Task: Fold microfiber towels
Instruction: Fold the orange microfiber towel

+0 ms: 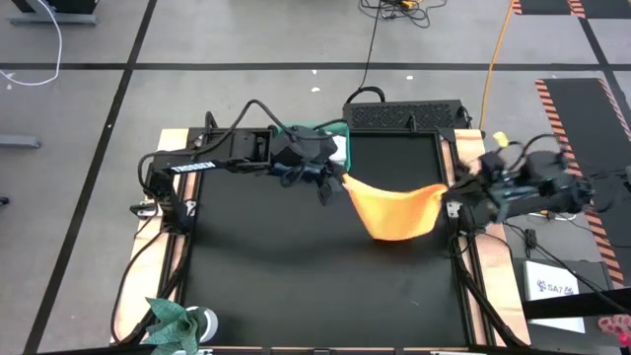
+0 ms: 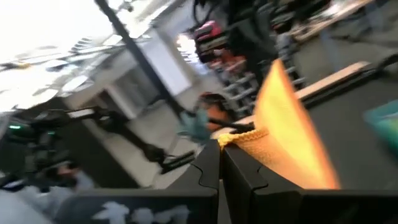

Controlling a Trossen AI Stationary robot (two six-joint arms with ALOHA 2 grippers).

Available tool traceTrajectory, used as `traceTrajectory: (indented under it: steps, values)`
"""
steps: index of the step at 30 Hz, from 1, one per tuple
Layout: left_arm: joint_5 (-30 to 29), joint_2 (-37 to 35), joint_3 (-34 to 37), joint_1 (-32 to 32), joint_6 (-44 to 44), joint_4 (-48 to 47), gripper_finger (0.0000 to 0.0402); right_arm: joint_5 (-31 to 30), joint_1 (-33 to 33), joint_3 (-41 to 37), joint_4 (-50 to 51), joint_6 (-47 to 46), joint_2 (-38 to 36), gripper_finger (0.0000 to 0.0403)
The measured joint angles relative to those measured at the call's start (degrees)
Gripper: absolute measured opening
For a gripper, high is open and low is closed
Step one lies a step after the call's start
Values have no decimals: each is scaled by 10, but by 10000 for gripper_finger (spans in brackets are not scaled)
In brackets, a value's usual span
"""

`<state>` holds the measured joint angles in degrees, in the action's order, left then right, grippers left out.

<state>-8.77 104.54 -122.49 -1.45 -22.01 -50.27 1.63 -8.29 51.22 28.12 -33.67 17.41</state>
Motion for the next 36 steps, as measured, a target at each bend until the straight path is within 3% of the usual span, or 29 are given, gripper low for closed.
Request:
traceTrajectory:
  steps: [4,8,13,18,20,25,29,36]
  values:
    - [-21,-7,0,-21,16,38,1,-69,0,95,95,42,9,0]
    - [-23,-12,0,-45,26,115,0,-137,0,174,113,109,31,0]
    - [36,-15,0,-52,12,189,0,-132,0,225,115,131,79,0]
    - [58,-15,0,-16,15,157,0,-48,0,211,137,88,149,0]
    - [30,-15,0,-4,34,141,0,-13,-1,209,139,91,180,0]
    - [-35,-23,0,-10,42,99,0,0,0,262,191,117,221,0]
    - [-36,-26,0,-35,34,70,0,-36,0,319,273,121,220,0]
    - [11,-15,0,-87,33,72,0,-147,0,412,417,126,217,0]
